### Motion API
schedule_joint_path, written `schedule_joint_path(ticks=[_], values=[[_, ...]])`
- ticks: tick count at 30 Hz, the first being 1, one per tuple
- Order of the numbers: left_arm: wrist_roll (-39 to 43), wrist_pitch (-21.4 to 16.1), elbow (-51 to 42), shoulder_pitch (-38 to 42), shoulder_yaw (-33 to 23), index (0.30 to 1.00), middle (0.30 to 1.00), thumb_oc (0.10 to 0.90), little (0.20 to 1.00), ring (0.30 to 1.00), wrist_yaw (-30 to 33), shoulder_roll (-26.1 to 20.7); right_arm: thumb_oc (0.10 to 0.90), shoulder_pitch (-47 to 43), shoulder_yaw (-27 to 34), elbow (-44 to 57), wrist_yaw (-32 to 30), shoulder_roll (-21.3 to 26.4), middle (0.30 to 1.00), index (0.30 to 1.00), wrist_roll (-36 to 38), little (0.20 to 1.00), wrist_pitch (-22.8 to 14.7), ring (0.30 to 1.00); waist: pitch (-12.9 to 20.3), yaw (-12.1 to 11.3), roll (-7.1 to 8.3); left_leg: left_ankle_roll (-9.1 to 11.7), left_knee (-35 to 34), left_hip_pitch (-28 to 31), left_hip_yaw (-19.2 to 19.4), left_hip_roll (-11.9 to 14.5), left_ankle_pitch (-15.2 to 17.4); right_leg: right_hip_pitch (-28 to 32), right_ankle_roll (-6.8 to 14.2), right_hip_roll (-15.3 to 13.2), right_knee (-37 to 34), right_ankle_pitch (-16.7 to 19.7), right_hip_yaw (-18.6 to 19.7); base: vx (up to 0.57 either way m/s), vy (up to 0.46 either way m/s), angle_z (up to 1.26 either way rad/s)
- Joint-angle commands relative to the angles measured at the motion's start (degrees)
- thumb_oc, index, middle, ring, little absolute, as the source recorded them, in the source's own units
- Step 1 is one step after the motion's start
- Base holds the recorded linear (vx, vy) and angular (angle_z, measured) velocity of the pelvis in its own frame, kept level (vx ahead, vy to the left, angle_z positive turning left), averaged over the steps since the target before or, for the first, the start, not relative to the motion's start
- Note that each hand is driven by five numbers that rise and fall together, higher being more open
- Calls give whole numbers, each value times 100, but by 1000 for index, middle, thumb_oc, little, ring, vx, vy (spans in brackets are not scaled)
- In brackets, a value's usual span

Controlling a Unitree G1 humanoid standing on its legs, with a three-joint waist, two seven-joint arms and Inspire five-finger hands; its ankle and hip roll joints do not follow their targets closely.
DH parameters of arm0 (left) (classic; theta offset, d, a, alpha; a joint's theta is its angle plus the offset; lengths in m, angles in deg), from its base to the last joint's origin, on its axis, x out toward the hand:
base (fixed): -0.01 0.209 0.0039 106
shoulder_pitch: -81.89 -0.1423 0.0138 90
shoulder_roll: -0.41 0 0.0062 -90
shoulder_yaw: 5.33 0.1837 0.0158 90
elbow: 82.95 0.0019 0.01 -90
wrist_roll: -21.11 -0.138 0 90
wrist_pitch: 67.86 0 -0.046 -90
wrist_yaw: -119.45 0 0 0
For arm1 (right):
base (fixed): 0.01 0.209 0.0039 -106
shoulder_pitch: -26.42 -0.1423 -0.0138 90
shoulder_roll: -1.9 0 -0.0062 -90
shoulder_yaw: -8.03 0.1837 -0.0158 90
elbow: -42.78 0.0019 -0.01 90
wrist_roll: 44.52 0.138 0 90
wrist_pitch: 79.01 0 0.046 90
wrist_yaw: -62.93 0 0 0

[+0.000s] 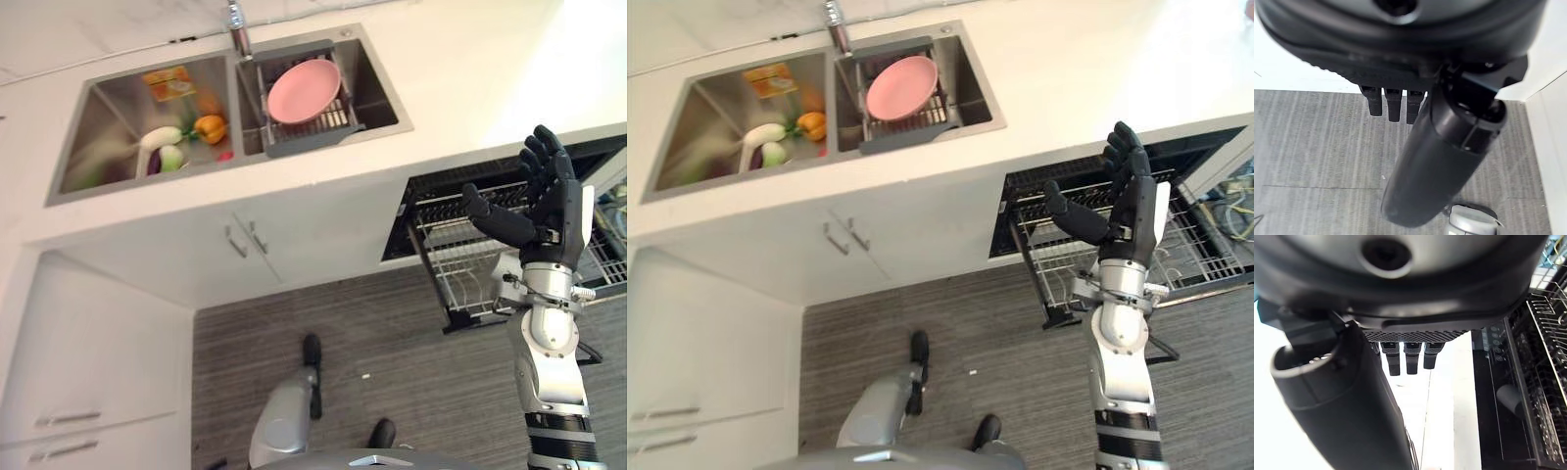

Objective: Place the dishes in the dishwasher.

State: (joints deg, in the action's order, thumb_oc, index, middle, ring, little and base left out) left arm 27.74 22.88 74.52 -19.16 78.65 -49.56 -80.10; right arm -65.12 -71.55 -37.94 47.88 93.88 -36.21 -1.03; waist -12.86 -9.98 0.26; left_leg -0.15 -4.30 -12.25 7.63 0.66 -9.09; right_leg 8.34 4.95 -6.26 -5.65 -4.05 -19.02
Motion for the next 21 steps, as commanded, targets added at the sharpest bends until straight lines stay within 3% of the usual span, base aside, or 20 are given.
schedule_joint_path(ticks=[1, 3, 5, 6, 7, 8, 9, 10, 12, 13, 14, 15, 17, 18, 21], values=[[-133, -191, -27, 370, 264, 900, 900, 800, 900, 900, 218, -378, 800, -80, 284, 964, 7, 153, 900, 900, -380, 900, -501, 900, 575, -16, 109, 102, 75, 415, 43, -110, 463, 307, 254, -468, 552, -302, -246, 299, 279, 6], [-146, -208, -42, 404, 278, 900, 900, 800, 900, 900, 232, -412, 800, -83, 279, 992, -2, 125, 900, 900, -465, 900, -492, 900, 598, 7, 127, 29, 25, 518, 21, -178, 545, 215, 300, -576, 855, -317, -229, 166, 196, 25], [-198, -237, -262, 457, 337, 900, 900, 800, 900, 900, 218, -512, 800, -154, 369, 1202, 76, 151, 900, 900, -611, 900, -482, 900, 557, 124, 106, -214, -48, 848, -160, -381, 770, -312, 401, -942, 2260, 30, 4, 200, 314, 0], [-152, -244, -329, 473, 381, 900, 900, 800, 900, 900, 212, -556, 800, -195, 388, 1260, 110, 146, 900, 900, -561, 900, -506, 900, 517, 214, 68, -300, -70, 935, -308, -455, 793, -541, 381, -944, 2791, 394, 267, 106, 204, 1], [-152, -244, -329, 473, 381, 900, 900, 800, 900, 900, 212, -556, 800, -195, 388, 1260, 110, 146, 900, 900, -561, 900, -506, 900, 517, 214, 68, -300, -70, 935, -308, -455, 793, -541, 381, -944, 2791, 394, 267, 122, 211, 30], [-57, -256, -319, 554, 445, 900, 900, 800, 900, 900, 194, -634, 800, -298, 336, 1259, 183, 124, 900, 900, -417, 900, -556, 900, 355, 412, -48, -385, -70, 1104, -596, -459, 858, -1043, 290, -695, 3667, 406, 802, 52, 116, 41], [-57, -257, -316, 564, 441, 900, 900, 800, 900, 900, 193, -629, 800, -309, 337, 1255, 184, 130, 900, 900, -416, 900, -558, 900, 368, 399, -64, -381, -70, 1068, -582, -437, 836, -1092, 276, -674, 3677, 430, 815, 147, 183, 86], [-99, -268, -328, 609, 500, 900, 900, 800, 900, 900, 138, -674, 800, -389, 354, 1376, 234, 98, 900, 900, -393, 900, -600, 900, 291, 506, -116, -414, -70, 1229, -780, -449, 955, -1451, 218, -409, 4022, 161, 1126, 150, 55, 96], [-161, -293, -317, 651, 584, 900, 900, 800, 900, 900, 75, -713, 800, -508, 383, 1570, 325, 195, 900, 900, -451, 900, -647, 900, 277, 645, -123, -392, -70, 1330, -1071, -450, 1006, -1781, 107, 95, 3792, -216, 1579, 174, 12, 59], [-161, -295, -314, 661, 580, 900, 900, 800, 900, 900, 74, -709, 800, -518, 382, 1569, 323, 199, 900, 900, -454, 900, -647, 900, 286, 641, -147, -383, -70, 1301, -1068, -422, 985, -1797, 96, 123, 3759, -170, 1572, 155, -59, 50], [-259, -287, -278, 765, 675, 900, 900, 800, 900, 900, 5, -737, 800, -668, 500, 1738, 356, 387, 900, 900, -464, 900, -658, 900, 233, 680, -107, -345, -70, 1347, -1240, -461, 989, -1936, 50, 268, 3270, -329, 1732, 175, -108, 85], [-376, -304, -246, 868, 845, 900, 900, 800, 900, 900, -38, -723, 800, -857, 447, 1714, 316, 568, 900, 900, -414, 900, -699, 900, 206, 713, -78, -284, -70, 1369, -1350, -509, 1028, -1989, 42, 266, 2487, -185, 1654, 188, -107, 75], [-377, -307, -238, 877, 844, 900, 900, 800, 900, 900, -38, -719, 800, -868, 447, 1702, 316, 577, 900, 900, -410, 900, -703, 900, 205, 734, -103, -281, -70, 1372, -1375, -488, 1033, -1939, 39, 283, 2403, -151, 1622, 100, -64, 70], [-486, -293, -202, 914, 980, 900, 900, 800, 900, 900, -92, -723, 800, -910, 382, 1664, 341, 759, 900, 900, -390, 900, -669, 900, 235, 763, -45, -237, -70, 1424, -1462, -526, 1075, -2021, 81, 326, 1983, 16, 1673, 114, -68, 95], [-508, -322, -208, 881, 953, 900, 900, 800, 900, 900, -102, -670, 800, -720, 438, 1799, 493, 867, 900, 900, -425, 900, -584, 900, 305, 824, -10, -202, -70, 1487, -1601, -546, 1105, -1717, 75, 376, 1719, -14, 1792, 136, -83, 81]])
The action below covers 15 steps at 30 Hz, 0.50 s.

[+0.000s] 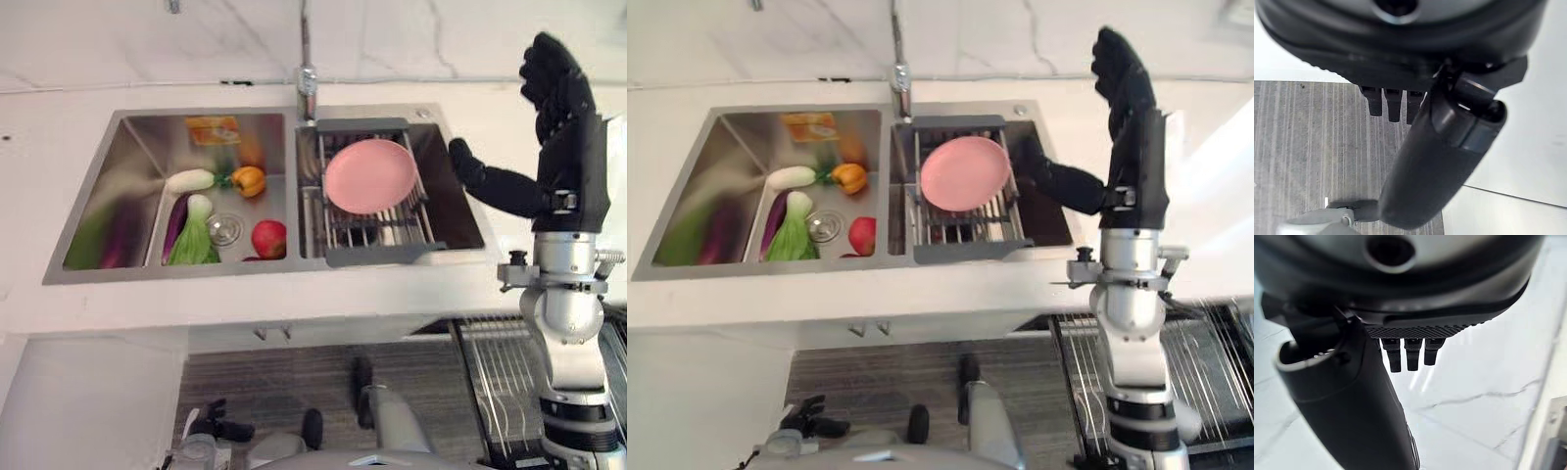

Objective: Place the dishes in the dishwasher.

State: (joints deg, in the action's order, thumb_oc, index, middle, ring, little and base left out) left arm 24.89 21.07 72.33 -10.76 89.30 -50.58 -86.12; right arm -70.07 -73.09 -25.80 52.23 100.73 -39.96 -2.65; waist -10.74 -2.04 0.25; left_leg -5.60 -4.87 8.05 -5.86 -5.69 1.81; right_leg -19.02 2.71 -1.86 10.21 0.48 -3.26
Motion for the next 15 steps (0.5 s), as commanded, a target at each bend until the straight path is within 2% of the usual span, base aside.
schedule_joint_path(ticks=[1, 3, 7, 10, 15], values=[[-233, -141, 17, 56, -109, 900, 900, 800, 900, 900, 20, -27, 800, -123, 618, 604, 51, 192, 900, 900, -106, 900, -421, 900, 141, 36, 4, 367, -13, -547, -282, 70, 26, 1143, 275, -67, -37, -460, 213, 172, -160, 102], [-246, -123, 70, 85, -118, 900, 900, 800, 900, 900, 85, 48, 800, 157, 728, 584, 38, 103, 900, 900, -75, 900, -406, 900, 270, 67, -54, 456, -13, -574, -284, 140, 23, 1378, 203, -54, -274, -488, 14, 155, -182, 49], [-422, -50, 228, 112, -73, 900, 900, 800, 900, 900, 190, 97, 800, 667, 812, 396, -41, -306, 900, 900, 150, 900, -438, 900, 339, 178, -112, 610, -13, -540, -332, 266, 32, 1560, 90, 16, -349, -601, -166, 83, -169, -15], [-650, 14, 370, 96, -81, 900, 900, 800, 900, 900, 235, 95, 800, 894, 918, 371, -102, -397, 900, 900, 84, 900, -454, 900, 369, 265, -147, 724, -13, -450, -286, 424, 75, 1667, 28, 84, -408, -647, -241, 75, -203, -29], [-654, 14, 370, 93, -80, 900, 900, 800, 900, 900, 235, 97, 800, 901, 919, 377, -103, -398, 900, 900, 82, 900, -453, 900, 365, 258, -151, 727, -13, -440, -281, 431, 81, 1677, 25, 91, -412, -646, -237, 7, -16, -12]])
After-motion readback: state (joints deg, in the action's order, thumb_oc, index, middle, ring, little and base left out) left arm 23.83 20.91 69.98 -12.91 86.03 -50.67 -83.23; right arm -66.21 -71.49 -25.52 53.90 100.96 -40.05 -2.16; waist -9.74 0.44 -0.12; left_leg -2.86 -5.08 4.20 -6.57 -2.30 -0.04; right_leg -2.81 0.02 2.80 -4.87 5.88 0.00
